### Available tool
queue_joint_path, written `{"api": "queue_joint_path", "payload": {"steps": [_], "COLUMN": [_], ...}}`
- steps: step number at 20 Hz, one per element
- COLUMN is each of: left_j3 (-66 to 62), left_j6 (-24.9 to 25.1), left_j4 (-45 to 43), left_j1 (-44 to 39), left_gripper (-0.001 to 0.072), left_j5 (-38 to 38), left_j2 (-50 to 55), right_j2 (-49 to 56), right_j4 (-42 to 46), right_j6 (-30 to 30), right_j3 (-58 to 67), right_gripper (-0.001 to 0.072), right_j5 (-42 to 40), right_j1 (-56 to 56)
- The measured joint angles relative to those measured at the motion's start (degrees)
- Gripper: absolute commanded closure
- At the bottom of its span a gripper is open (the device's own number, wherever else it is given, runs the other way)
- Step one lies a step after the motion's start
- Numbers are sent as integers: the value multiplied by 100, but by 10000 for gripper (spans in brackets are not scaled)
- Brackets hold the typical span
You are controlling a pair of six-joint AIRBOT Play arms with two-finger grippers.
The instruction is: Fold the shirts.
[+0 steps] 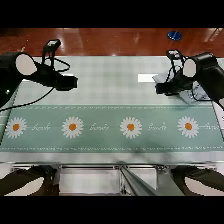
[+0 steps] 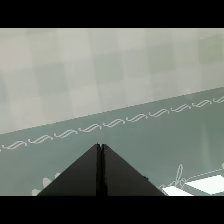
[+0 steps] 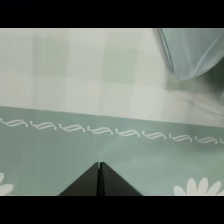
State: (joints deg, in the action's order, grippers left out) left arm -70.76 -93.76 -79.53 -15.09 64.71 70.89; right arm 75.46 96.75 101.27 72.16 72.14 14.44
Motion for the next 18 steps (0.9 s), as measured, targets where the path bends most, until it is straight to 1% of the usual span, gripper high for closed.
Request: {"api": "queue_joint_path", "payload": {"steps": [1, 2, 3, 4, 5, 7, 9, 10, 12, 13, 15, 18], "left_j3": [0, 0, 0, 0, 0, 0, 0, 0, 0, 0, 2, 2], "left_j6": [0, 0, 2, 2, 2, -4, -7, -9, -11, -11, -13, -22], "left_j4": [-2, -2, 0, 0, -4, -63, -168, -210, -271, -297, -328, -345], "left_j1": [0, 7, 20, 39, 55, 74, 101, 118, 164, 190, 247, 297], "left_gripper": [669, 631, 538, 356, 198, 199, 200, 200, 200, 200, 200, 199], "left_j5": [-48, -114, -210, -319, -455, -686, -817, -855, -935, -953, -1016, -1045], "left_j2": [2, 11, 22, 48, 90, 214, 326, 374, 439, 459, 487, 522], "right_j2": [0, 0, 0, 0, 2, 15, 63, 107, 271, 398, 686, 1222], "right_j4": [15, 46, 111, 260, 474, 1106, 1867, 2103, 2288, 2240, 1766, 767], "right_j6": [2, 2, 7, 17, 50, 326, 844, 1051, 1414, 1547, 1617, 1272], "right_j3": [0, 0, 0, 0, 0, 0, 0, 2, 48, 85, 142, 177], "right_gripper": [684, 623, 365, 290, 290, 291, 296, 296, 297, 297, 297, 297], "right_j5": [-146, -348, -562, -772, -986, -1434, -1812, -1989, -2295, -2398, -2616, -2828], "right_j1": [0, 0, 0, 0, 0, -55, -317, -520, -1080, -1419, -2065, -2776]}}
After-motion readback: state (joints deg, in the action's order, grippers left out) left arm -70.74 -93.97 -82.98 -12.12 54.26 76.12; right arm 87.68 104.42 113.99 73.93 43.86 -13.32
